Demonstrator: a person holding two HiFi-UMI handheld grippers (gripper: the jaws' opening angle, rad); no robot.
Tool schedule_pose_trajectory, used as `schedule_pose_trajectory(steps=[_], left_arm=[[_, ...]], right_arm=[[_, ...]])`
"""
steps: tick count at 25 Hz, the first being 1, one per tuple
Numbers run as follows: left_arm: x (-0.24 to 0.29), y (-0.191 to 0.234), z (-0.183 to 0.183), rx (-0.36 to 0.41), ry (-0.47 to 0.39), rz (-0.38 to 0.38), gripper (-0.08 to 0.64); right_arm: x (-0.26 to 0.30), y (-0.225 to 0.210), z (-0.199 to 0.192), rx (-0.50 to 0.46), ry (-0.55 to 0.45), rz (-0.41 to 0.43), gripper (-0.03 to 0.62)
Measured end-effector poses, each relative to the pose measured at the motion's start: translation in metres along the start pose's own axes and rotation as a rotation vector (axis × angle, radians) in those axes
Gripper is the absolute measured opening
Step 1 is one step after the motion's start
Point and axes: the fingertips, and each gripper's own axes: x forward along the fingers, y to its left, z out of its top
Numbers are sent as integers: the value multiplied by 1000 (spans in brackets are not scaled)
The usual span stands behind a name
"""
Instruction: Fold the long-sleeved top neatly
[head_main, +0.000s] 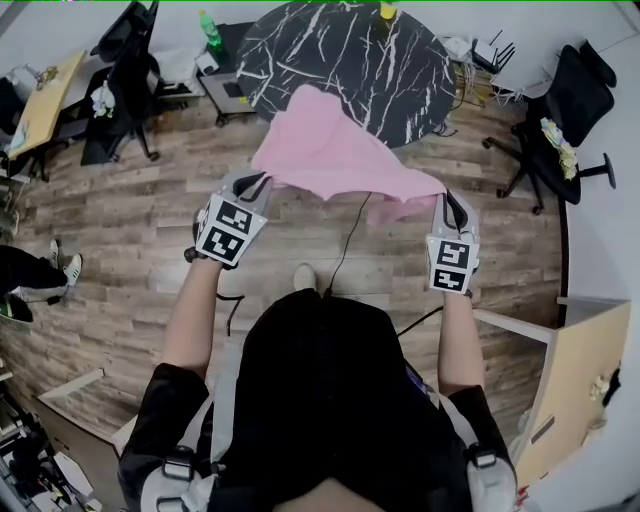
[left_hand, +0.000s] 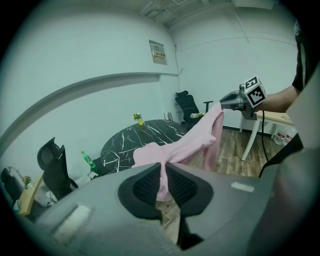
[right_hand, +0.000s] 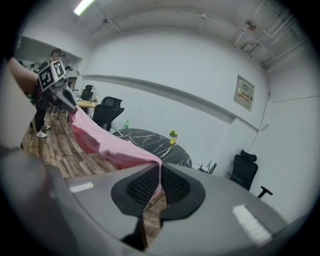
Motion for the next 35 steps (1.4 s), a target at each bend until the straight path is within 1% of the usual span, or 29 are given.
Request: schedule_pose_trajectory(steps=[8, 13, 17, 23, 29, 32, 35], left_arm=[[-40, -49, 20, -27, -25, 81, 28], [-58, -73, 36, -4, -47, 119, 28], [-67, -89, 46, 22, -46, 130, 28], [-69, -112, 43, 27, -22, 123, 29], [-65, -118, 46, 39, -15, 127, 29], [-57, -107, 53, 44, -31, 128, 29], [-43, -90, 62, 52, -47, 126, 29]], right_arm=[[-51, -29, 0, -26, -78, 38, 15], [-77, -46, -2, -53, -113, 39, 15], [-94, -59, -3, -66, -138, 34, 15], [-113, -71, -8, -87, -161, 35, 15], [-120, -77, -11, -91, -179, 35, 15], [-113, -78, -11, -86, -182, 23, 15], [-95, -80, -11, -80, -167, 10, 15]])
